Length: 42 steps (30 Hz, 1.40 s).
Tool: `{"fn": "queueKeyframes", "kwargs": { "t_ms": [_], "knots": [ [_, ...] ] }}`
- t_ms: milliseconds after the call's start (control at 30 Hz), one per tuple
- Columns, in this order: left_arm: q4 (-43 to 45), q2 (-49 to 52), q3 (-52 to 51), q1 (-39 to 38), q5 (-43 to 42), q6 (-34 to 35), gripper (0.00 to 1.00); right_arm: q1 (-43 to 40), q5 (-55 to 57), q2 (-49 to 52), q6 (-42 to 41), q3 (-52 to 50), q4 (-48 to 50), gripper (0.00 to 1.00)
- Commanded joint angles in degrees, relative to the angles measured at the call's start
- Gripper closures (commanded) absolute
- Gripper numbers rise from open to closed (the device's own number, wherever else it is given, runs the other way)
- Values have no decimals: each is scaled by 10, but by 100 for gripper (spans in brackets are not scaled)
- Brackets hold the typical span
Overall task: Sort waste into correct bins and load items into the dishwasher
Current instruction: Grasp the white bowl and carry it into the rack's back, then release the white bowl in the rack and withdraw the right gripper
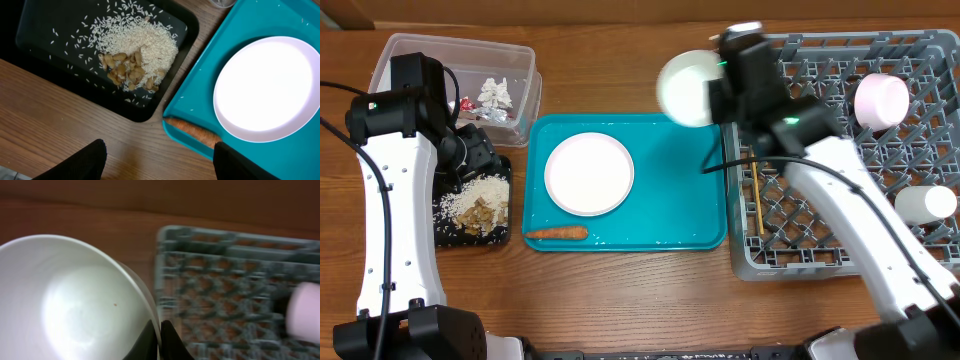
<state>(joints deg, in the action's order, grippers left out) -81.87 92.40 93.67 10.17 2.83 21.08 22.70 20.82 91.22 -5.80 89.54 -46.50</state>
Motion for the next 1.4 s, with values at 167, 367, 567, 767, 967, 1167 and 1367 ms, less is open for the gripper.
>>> {"fn": "queueKeyframes", "kwargs": {
  "t_ms": [167, 367, 567, 767, 967, 1167, 1367],
  "knots": [
    [6, -3, 1, 2, 5, 8, 29, -96, 376, -17, -41, 4, -59, 96],
    [13, -3, 1, 2, 5, 8, 29, -134, 552, -15, -79, 4, -43, 96],
    [13, -2, 1, 2, 5, 8, 28, -178, 541, 8, -73, 4, -58, 96],
    [13, -2, 1, 2, 5, 8, 28, -196, 541, 57, -148, 4, -160, 96],
    [14, -2, 1, 2, 5, 8, 28, -209, 541, 103, -236, 4, -253, 96],
    [14, -3, 1, 2, 1, 8, 28, -221, 499, 130, -249, 4, -280, 96],
    [13, -2, 1, 2, 1, 8, 28, -222, 497, 145, -248, -42, -293, 96]
  ]
}}
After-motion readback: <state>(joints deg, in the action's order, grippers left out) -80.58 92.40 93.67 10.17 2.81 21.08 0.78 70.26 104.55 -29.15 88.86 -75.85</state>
